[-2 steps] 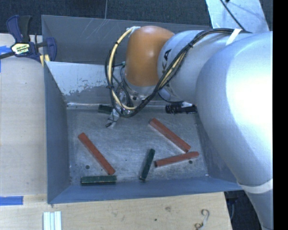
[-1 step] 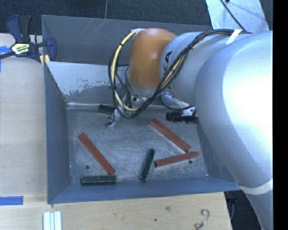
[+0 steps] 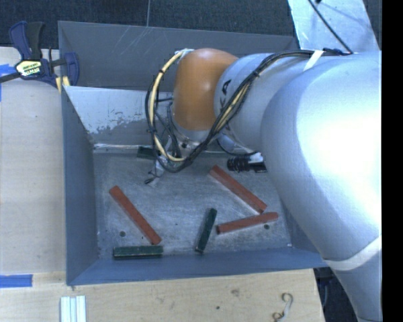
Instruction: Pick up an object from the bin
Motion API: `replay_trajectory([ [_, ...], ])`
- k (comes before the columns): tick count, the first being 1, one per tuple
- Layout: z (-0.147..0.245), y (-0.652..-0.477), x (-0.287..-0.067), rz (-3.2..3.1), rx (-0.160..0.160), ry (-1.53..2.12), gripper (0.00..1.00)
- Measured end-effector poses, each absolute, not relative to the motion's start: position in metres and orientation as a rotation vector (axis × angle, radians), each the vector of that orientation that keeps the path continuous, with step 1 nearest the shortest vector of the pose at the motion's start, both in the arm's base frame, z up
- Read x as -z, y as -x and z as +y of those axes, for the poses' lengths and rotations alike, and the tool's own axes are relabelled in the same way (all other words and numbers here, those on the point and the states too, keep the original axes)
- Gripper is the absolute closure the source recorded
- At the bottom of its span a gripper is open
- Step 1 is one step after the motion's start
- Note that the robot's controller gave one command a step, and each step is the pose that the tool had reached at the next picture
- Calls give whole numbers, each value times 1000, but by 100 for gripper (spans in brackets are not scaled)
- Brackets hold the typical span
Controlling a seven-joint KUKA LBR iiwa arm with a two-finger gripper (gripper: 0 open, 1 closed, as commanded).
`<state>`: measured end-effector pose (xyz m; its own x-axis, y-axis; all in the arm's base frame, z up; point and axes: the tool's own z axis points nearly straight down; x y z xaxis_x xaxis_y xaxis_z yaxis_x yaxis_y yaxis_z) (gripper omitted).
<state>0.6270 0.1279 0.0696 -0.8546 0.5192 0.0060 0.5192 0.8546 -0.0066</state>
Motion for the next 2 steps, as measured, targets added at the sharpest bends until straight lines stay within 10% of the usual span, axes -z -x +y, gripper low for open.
replay_trajectory([
  [1,127,-626,-70,-3019,-6,846,0],
  [2,128,-628,-71,-3026,-1,848,100],
])
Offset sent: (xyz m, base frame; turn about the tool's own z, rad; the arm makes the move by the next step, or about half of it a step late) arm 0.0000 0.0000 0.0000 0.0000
